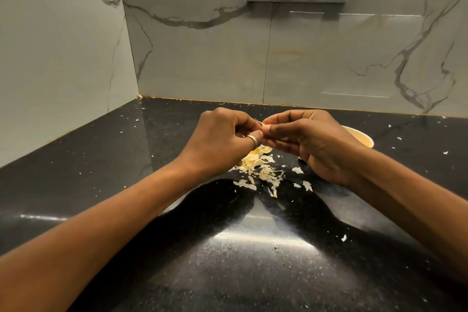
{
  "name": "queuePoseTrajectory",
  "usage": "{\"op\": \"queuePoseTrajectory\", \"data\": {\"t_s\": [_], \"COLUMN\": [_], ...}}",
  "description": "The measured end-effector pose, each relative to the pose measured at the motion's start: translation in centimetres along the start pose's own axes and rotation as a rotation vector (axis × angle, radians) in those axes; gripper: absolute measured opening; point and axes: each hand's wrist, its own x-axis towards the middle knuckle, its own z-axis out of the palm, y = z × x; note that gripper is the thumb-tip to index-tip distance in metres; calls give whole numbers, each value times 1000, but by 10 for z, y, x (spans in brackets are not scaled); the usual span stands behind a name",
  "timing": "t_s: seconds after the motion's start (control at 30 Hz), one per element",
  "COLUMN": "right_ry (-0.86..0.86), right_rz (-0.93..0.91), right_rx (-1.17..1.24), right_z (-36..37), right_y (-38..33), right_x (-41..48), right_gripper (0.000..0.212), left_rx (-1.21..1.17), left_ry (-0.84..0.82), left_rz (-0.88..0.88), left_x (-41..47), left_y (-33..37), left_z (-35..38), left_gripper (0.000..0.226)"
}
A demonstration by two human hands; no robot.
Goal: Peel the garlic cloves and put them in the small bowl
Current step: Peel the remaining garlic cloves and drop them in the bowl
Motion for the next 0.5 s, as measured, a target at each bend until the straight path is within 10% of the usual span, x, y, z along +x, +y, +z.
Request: {"op": "queuePoseTrajectory", "data": {"t_s": [0.5], "right_ry": [-39], "right_rz": [60], "right_rx": [-12], "right_z": [-6], "right_y": [-1], "right_x": [3], "right_gripper": [15], "left_rx": [95], "left_ry": [-22], "left_rz": [178], "left_x": [2], "left_y": [-3], "left_z": [-3], "left_gripper": [12]}}
